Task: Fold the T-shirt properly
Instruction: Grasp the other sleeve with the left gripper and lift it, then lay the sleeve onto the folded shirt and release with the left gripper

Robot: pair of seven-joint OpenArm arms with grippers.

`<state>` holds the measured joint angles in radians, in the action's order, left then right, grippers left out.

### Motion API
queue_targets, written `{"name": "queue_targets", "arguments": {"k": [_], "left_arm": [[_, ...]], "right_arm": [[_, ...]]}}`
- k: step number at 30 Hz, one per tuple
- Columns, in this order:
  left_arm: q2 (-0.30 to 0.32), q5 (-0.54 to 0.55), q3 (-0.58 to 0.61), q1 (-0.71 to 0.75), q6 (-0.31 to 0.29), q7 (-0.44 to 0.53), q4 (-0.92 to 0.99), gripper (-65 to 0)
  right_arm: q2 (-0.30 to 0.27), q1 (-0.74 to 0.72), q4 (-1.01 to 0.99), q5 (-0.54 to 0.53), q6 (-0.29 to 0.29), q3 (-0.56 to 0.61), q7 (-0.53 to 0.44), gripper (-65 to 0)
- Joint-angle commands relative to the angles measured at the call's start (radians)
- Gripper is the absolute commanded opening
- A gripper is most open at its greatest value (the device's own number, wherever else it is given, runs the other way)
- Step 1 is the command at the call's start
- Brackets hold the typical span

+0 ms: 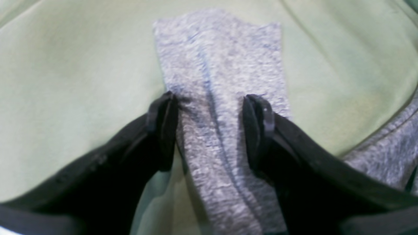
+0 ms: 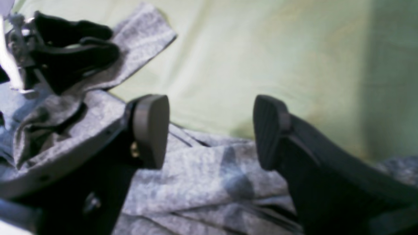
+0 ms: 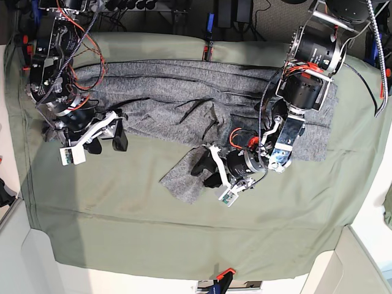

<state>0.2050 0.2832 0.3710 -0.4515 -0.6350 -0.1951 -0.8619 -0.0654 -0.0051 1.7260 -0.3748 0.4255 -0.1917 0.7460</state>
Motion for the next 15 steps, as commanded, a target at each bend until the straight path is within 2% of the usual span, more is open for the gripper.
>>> {"name": "queue_targets", "arguments": {"k": [1, 3, 6, 8, 11, 15], "left_arm": [[-0.012, -0.006, -0.004, -0.026, 0.001, 0.007, -0.010, -30.7], [-0.032, -0.043, -0.004, -0.022, 0.031, 0.003, -0.009, -34.1], [-0.047, -0.064, -0.004, -0.019, 0.053, 0.008, -0.009, -54.9], [-0.047, -0.063, -0.004, -0.020, 0.056, 0.015, -0.012, -64.1], [-0.031, -0.035, -0.006, -0.029, 0.050, 0.014, -0.030, -65.0], [0.042, 0.090, -0.006, -0.023, -0.063, 0.005, -0.142, -65.0]], "right_arm": [[-0.003, -0.013, 0.019, -0.019, 0.009, -0.003, -0.019, -24.8], [-0.003, -0.014, 0.019, -0.019, 0.009, -0.003, -0.020, -24.8], [-0.003, -0.013, 0.019, -0.030, 0.009, -0.003, -0.019, -24.8], [-0.003, -0.014, 0.019, -0.029, 0.009, -0.003, -0.019, -24.7], [-0.004, -0.014, 0.019, -0.029, 0.009, -0.003, -0.020, -24.8], [-0.004, -0.014, 0.019, -0.025, 0.009, -0.003, -0.024, -24.8]]}}
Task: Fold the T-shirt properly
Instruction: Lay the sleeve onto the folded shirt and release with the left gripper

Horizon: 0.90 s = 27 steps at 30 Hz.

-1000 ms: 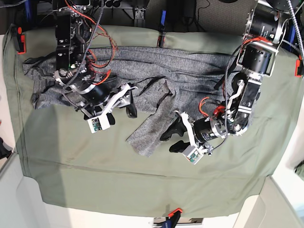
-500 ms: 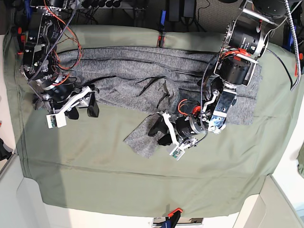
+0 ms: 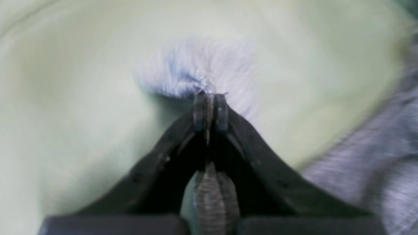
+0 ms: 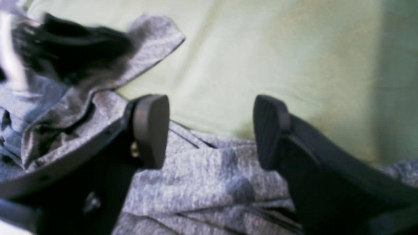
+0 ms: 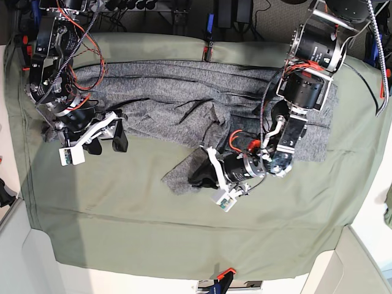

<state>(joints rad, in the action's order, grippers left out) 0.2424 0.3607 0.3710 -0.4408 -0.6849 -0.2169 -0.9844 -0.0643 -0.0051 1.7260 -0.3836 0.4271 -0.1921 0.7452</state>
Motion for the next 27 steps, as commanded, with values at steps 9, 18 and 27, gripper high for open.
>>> {"name": "queue_targets", "arguments": {"k": [9, 18, 27], "left_arm": [[0.256, 0.069, -0.109, 0.171, -0.013, 0.024, -0.431, -65.0], [0.303, 0.082, -0.503, 0.526, -0.013, 0.024, -0.623, -65.0], [0.300, 0.092, -0.568, 0.658, -0.013, -0.054, -0.623, -38.8]], "right_arm": [[-0.005, -0.014, 0.019, 0.044, 0.007, -0.002, -0.057, -24.7], [-0.005, -0.014, 0.018, 0.044, 0.007, -0.002, -0.061, -24.8], [-0.005, -0.014, 0.018, 0.043, 0.007, -0.002, -0.060, -24.7]]}}
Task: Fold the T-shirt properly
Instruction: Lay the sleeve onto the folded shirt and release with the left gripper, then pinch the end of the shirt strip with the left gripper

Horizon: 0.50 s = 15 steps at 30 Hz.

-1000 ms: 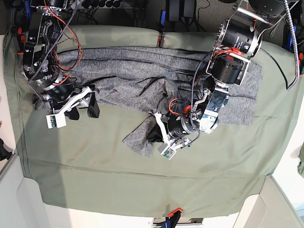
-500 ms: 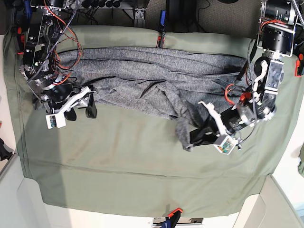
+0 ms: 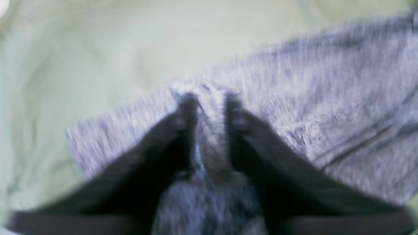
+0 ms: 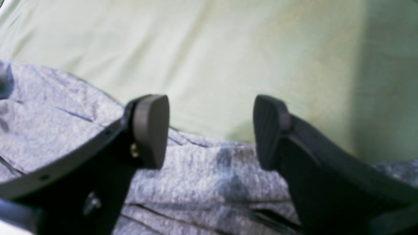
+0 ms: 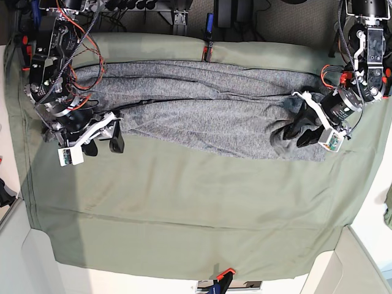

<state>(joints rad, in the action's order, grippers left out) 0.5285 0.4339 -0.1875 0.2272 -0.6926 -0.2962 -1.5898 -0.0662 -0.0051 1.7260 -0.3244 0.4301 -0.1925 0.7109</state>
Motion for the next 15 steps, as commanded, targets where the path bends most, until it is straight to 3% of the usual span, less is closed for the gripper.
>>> {"name": "queue_targets", "arguments": {"k": [1, 5, 7, 9, 12, 15], "left_arm": [[0.014, 0.018, -0.010, -0.002, -0.006, 0.013, -0.017, -35.4], [0.014, 0.022, -0.018, 0.019, -0.006, -0.013, -0.018, -34.5], [0.014, 0.066, -0.053, 0.020, 0.058, -0.043, -0.018, -34.4], [0.011, 0.131, -0.122, 0.021, 0.080, -0.063, -0.018, -34.4], [-0.011, 0.244, -0.245, 0.023, 0.050, -0.142, -0.018, -31.4], [-0.013, 0.335, -0.290, 0.026, 0.018, -0.232, -0.017, -29.0]], "right_arm": [[-0.003, -0.014, 0.018, -0.016, 0.004, -0.002, -0.026, -24.8], [-0.003, -0.014, 0.018, -0.016, 0.004, -0.002, -0.026, -24.7], [-0.003, -0.013, 0.018, -0.015, 0.004, -0.002, -0.024, -24.8], [-0.004, -0.013, 0.018, -0.015, 0.004, -0.002, -0.021, -24.7], [-0.003, -0.014, 0.018, -0.016, 0.004, -0.002, -0.022, -24.8], [-0.003, -0.014, 0.018, -0.016, 0.004, -0.002, -0.024, -24.7]]}}
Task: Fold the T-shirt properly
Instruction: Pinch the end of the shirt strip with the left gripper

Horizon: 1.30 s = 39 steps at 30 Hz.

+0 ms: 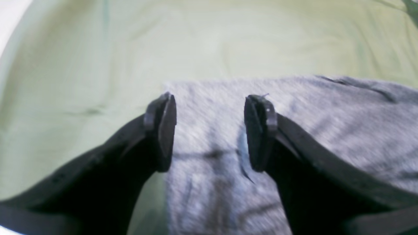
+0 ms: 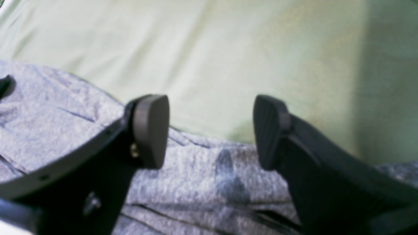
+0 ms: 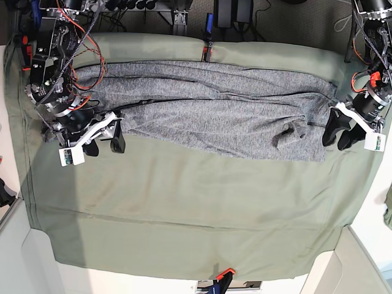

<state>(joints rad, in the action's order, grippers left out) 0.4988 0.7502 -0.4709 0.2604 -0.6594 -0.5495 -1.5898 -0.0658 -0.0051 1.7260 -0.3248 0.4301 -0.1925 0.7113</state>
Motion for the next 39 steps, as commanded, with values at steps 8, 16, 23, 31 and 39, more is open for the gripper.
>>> {"name": "queue_targets", "arguments": {"k": [8, 16, 23, 31, 39], "left_arm": [[0.017, 0.018, -0.052, 0.028, 0.182, 0.010, 0.022, -29.1], [0.017, 0.165, -0.101, 0.019, 0.064, -0.036, 0.263, -29.1], [0.016, 0.291, -0.098, 0.019, 0.010, -0.066, 0.338, -29.1], [0.013, 0.336, -0.077, -0.012, -0.024, -0.106, 0.342, -29.1], [-0.025, 0.302, 0.006, -0.076, -0.025, -0.111, 0.342, -29.1]], "right_arm": [[-0.007, -0.014, 0.018, -0.015, 0.004, -0.002, -0.015, -24.7], [-0.006, -0.014, 0.018, -0.016, 0.004, -0.002, -0.014, -24.7], [-0.006, -0.014, 0.018, -0.016, 0.004, -0.002, -0.014, -24.7], [-0.006, -0.013, 0.018, -0.050, 0.004, -0.002, 0.009, -24.7], [-0.006, -0.013, 0.018, -0.050, 0.004, -0.002, 0.023, -24.8]]}}
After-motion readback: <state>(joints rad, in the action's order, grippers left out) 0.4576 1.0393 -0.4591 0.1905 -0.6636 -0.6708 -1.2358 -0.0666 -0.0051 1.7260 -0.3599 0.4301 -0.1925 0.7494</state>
